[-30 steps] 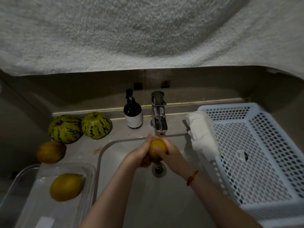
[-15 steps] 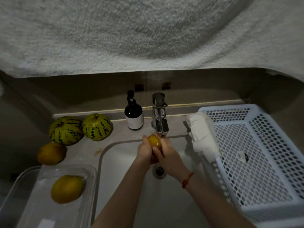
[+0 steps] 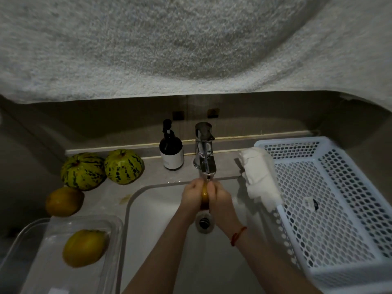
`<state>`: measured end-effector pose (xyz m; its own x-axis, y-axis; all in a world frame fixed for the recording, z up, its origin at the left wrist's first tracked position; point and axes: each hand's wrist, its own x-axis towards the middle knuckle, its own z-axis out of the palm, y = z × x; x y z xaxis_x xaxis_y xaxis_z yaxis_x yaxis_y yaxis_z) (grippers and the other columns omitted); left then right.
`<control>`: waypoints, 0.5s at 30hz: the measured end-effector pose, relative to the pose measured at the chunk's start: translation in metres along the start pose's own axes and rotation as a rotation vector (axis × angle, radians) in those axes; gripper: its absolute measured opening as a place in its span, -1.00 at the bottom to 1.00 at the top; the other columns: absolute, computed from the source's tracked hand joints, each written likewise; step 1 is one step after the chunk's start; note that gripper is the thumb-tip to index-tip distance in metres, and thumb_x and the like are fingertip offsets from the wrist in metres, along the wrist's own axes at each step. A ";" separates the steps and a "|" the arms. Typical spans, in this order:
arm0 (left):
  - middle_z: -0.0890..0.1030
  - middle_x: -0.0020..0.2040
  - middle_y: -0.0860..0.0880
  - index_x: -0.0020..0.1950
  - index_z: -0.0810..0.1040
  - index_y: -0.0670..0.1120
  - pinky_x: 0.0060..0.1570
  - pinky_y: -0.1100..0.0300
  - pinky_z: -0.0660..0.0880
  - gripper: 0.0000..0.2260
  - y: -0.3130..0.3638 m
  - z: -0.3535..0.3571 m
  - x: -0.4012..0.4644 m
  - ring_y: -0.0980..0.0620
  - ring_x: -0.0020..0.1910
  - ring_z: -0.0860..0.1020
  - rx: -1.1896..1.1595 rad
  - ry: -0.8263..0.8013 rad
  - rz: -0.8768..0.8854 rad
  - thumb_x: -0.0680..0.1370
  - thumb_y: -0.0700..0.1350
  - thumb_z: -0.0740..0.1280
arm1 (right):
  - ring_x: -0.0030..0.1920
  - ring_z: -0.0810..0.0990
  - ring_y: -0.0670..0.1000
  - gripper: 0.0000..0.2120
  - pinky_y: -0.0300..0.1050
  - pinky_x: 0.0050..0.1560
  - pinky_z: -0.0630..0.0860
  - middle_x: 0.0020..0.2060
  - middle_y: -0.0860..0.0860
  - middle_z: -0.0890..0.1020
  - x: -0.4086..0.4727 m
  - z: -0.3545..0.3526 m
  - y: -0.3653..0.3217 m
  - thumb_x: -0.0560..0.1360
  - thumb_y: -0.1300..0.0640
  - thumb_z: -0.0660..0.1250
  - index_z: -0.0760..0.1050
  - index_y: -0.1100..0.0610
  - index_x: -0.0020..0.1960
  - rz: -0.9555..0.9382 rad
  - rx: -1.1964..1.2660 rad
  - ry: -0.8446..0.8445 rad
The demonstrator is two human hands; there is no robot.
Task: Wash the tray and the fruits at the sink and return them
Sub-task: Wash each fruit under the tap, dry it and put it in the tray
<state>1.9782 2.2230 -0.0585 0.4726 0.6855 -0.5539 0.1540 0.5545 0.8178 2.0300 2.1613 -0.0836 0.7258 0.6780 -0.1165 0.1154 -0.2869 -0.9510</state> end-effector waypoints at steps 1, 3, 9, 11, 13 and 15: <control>0.57 -0.13 -0.14 -0.03 0.55 -0.13 -0.05 0.05 0.51 -0.80 0.003 0.002 0.004 -0.10 -0.08 0.55 -0.018 0.069 -0.060 0.62 -0.09 0.17 | -0.12 0.58 0.09 -0.82 0.02 -0.05 0.53 -0.18 0.07 0.57 -0.002 -0.001 0.004 0.62 0.14 0.11 0.47 0.03 -0.04 -0.087 -0.091 -0.037; 0.59 -0.03 -0.19 0.08 0.55 -0.17 0.13 -0.04 0.47 -0.73 0.009 0.001 0.008 -0.15 0.03 0.55 -0.031 0.126 -0.194 0.62 -0.03 0.15 | 0.07 0.53 0.10 -0.75 -0.04 0.08 0.50 0.11 0.14 0.52 -0.004 -0.003 0.013 0.59 0.24 0.13 0.41 0.16 0.24 -0.283 -0.367 -0.178; 0.54 0.08 -0.19 0.19 0.42 -0.11 -0.16 -0.03 0.55 -0.67 0.008 -0.007 -0.001 -0.16 0.00 0.55 -0.168 -0.204 -0.329 0.57 0.11 0.21 | 0.10 0.54 0.11 -0.56 -0.12 0.06 0.48 0.13 0.12 0.55 -0.004 -0.014 0.006 0.60 -0.04 -0.03 0.45 0.15 0.27 -0.224 -0.365 -0.060; 0.53 -0.02 -0.17 0.19 0.41 -0.12 -0.23 0.05 0.54 -0.70 0.004 -0.001 -0.004 -0.12 -0.11 0.54 -0.127 -0.175 -0.282 0.61 0.06 0.16 | 0.00 0.53 0.07 -0.64 -0.24 -0.10 0.41 -0.04 0.07 0.54 0.007 -0.018 0.001 0.64 -0.04 0.01 0.48 0.11 0.20 0.020 -0.276 -0.142; 0.51 0.02 -0.24 0.28 0.37 -0.16 -0.15 0.04 0.50 -0.64 -0.003 0.003 -0.003 -0.15 -0.14 0.52 -0.144 -0.047 -0.293 0.63 0.06 0.10 | -0.15 0.50 0.02 -0.68 -0.22 -0.22 0.35 -0.16 0.05 0.52 0.016 -0.024 -0.008 0.64 0.04 0.06 0.54 0.15 0.11 0.095 -0.301 -0.243; 0.50 0.03 -0.28 0.35 0.30 -0.17 -0.25 0.08 0.48 -0.58 -0.007 0.002 0.001 -0.16 -0.20 0.50 -0.228 0.004 -0.325 0.65 0.09 0.01 | -0.27 0.50 -0.01 -0.65 -0.17 -0.24 0.38 -0.28 0.03 0.56 0.025 -0.035 -0.025 0.64 0.06 0.07 0.57 0.16 -0.10 0.135 -0.203 -0.251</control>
<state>1.9791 2.2187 -0.0641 0.4277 0.4583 -0.7791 0.0986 0.8331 0.5442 2.0691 2.1621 -0.0533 0.5570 0.7631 -0.3278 0.1806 -0.4965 -0.8490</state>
